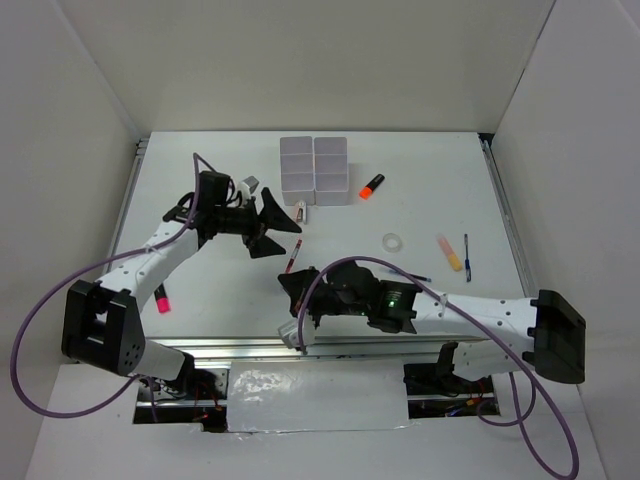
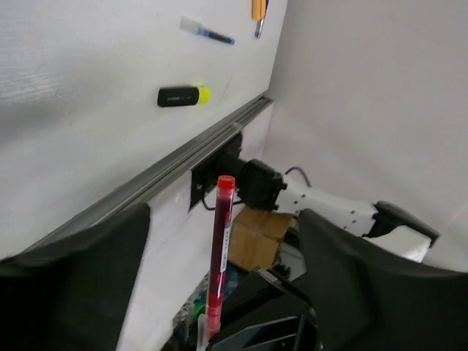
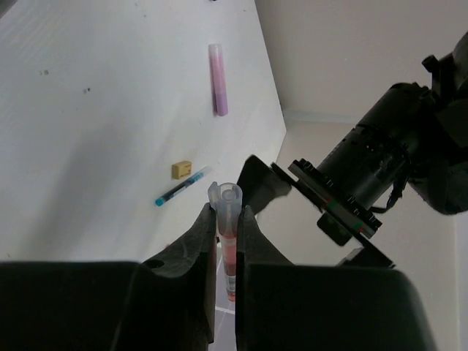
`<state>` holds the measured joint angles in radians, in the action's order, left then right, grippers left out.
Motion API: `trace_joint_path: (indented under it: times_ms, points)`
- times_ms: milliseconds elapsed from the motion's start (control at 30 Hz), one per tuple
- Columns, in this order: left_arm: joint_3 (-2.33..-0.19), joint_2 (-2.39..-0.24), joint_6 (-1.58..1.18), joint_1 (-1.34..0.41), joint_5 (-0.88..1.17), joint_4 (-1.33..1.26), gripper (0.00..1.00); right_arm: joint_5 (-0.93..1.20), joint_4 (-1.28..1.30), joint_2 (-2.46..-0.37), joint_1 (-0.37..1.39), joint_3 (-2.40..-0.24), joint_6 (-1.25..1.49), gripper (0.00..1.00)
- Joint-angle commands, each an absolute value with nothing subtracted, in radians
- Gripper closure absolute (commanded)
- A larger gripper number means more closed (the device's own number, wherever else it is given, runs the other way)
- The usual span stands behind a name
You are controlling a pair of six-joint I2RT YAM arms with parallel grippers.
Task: Sort the stationery into containers
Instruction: Pass the stationery from the left arm to the right, then place the stationery into the container
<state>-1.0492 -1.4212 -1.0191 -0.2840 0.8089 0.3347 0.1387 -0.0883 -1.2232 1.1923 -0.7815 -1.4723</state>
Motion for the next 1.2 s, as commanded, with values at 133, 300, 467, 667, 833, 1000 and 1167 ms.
trace_joint_path:
  times_ms: [133,300,467,667,833,1000,1167]
  points:
    - [-1.170,-1.405,-0.934,-0.126,0.802,0.295,0.01,0.132,-0.204,-1.151,1.125,-0.856,-1.160,1.00]
    - [-1.165,-1.338,-0.787,-0.003,0.766,0.085,0.01,0.003,-0.248,-1.228,0.872,-1.082,-0.561,1.00]
    - [-1.117,-1.259,-0.596,0.040,0.692,0.011,0.02,0.009,-0.080,-1.444,0.606,-1.446,-0.075,1.00]
    - [-1.006,-1.249,-0.436,0.038,0.661,-0.086,0.12,0.028,-0.311,-1.594,0.482,-1.497,0.041,1.00]
    - [-0.937,-1.256,-0.362,0.083,0.724,-0.199,0.10,0.052,-0.324,-1.771,0.442,-1.621,0.144,1.00]
    - [-0.893,-1.293,-0.335,0.124,0.816,-0.302,0.05,0.017,-0.406,-1.905,0.430,-1.689,0.117,1.00]
    - [-0.864,-1.328,-0.238,0.127,0.879,-0.341,0.06,0.003,-0.506,-1.994,0.417,-1.723,0.081,1.00]
